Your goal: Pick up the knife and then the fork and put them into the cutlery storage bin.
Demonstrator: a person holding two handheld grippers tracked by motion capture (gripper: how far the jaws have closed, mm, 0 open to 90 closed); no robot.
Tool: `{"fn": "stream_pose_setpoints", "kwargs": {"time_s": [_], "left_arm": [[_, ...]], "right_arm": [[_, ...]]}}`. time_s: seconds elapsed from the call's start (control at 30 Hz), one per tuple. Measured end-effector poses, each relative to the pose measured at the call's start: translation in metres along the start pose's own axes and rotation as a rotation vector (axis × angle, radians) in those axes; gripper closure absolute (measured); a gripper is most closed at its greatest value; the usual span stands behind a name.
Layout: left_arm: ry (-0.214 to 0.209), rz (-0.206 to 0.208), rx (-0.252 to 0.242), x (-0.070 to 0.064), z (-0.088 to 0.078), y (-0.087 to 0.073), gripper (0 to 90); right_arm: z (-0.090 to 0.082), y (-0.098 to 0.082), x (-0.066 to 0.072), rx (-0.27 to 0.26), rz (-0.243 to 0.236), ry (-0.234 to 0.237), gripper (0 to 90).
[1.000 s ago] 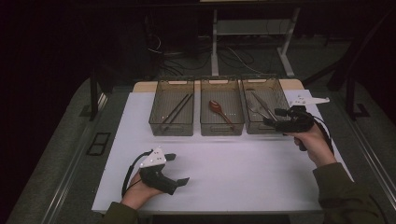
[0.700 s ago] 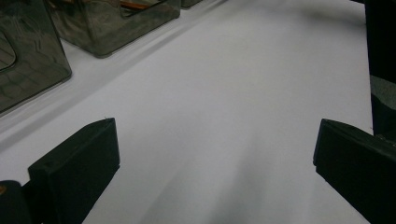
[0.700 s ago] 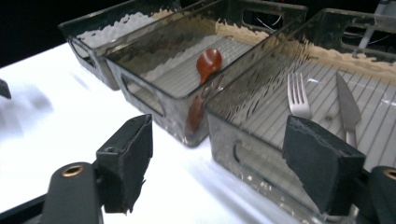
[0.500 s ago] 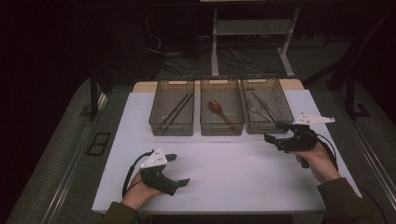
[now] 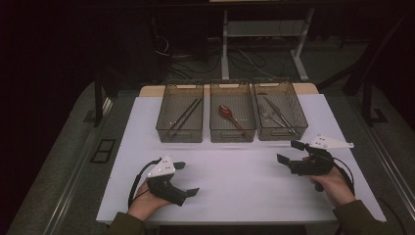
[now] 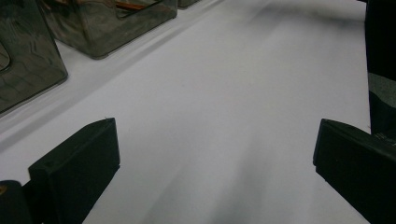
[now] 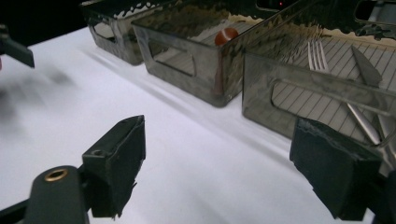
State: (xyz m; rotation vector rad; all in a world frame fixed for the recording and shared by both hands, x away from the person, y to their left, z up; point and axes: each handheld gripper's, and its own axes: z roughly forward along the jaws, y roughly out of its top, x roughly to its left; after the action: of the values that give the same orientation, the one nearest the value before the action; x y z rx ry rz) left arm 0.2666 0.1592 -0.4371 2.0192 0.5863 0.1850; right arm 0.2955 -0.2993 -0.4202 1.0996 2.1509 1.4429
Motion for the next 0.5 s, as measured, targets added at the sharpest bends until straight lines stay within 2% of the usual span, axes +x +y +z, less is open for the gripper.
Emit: {"fn": "stream_pose_setpoints", "kwargs": {"time_s": [0.5], "left_arm": [[0.0, 0.003, -0.002, 0.0, 0.0, 0.0, 0.0]], "right_arm": [[-0.008, -0.021, 0.017, 0.029, -0.019, 0.027, 16.0]]}}
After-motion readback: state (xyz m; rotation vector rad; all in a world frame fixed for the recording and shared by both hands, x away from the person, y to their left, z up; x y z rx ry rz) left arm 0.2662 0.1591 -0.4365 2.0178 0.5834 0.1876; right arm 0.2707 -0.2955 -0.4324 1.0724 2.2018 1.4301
